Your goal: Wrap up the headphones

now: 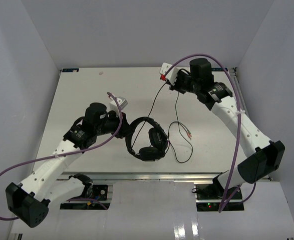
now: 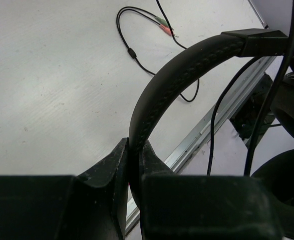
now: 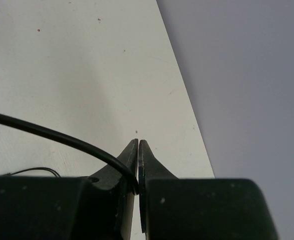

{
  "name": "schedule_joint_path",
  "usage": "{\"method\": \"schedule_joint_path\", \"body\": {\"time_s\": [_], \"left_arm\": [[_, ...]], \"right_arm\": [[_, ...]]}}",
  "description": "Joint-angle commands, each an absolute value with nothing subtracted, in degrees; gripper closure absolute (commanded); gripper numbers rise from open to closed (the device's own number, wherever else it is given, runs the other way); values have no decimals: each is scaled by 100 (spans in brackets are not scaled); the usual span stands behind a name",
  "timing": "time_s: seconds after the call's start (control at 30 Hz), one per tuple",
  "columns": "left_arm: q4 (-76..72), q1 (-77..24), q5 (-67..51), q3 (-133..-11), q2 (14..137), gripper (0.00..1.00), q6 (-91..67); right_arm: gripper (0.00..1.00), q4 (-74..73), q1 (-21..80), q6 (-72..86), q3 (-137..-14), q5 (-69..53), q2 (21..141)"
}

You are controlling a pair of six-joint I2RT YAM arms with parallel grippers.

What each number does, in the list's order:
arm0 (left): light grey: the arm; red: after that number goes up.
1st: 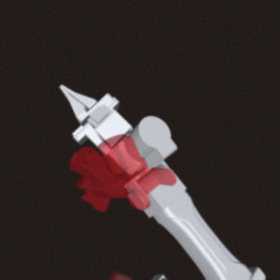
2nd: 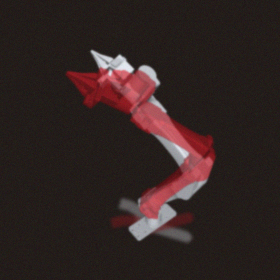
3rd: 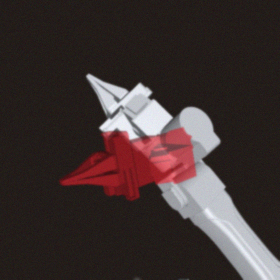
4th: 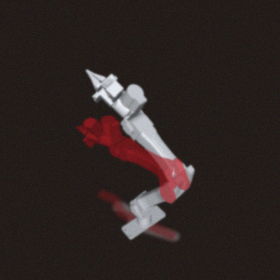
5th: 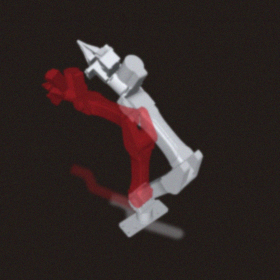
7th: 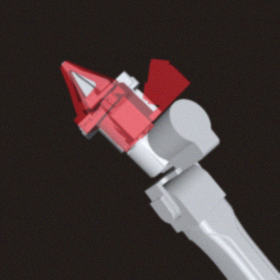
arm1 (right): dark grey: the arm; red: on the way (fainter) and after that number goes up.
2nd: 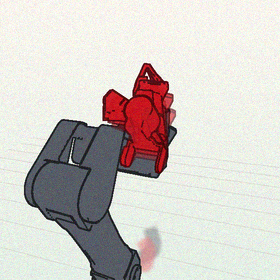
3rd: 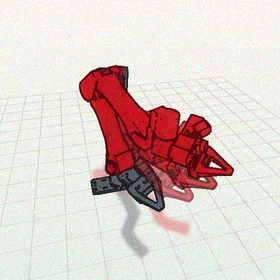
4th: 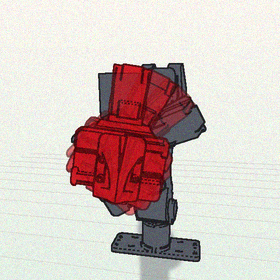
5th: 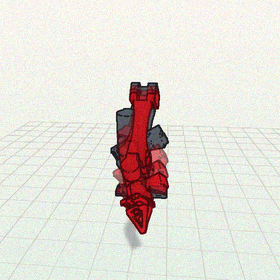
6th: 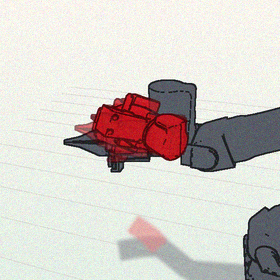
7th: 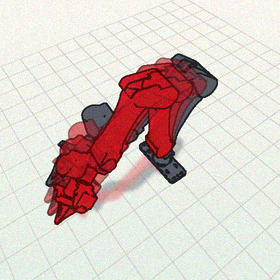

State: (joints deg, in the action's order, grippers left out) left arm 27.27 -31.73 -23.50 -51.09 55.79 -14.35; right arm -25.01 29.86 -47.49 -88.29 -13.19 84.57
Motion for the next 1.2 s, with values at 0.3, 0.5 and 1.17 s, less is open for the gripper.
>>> {"method": "schedule_joint_path", "body": {"time_s": [0.3,0.5,1.17], "left_arm": [[2984,-3173,-2403,-5515,5418,100,-1371],[2997,-3173,-2600,-5755,5302,100,-1509],[2499,-3173,-2621,-6930,5585,100,-2593]], "right_arm": [[92,-2088,2400,-4228,-8113,-2192,7981],[92,-1980,2244,-4020,-7563,-2511,8007],[92,1425,2044,-296,-5360,-5307,7697]]}}
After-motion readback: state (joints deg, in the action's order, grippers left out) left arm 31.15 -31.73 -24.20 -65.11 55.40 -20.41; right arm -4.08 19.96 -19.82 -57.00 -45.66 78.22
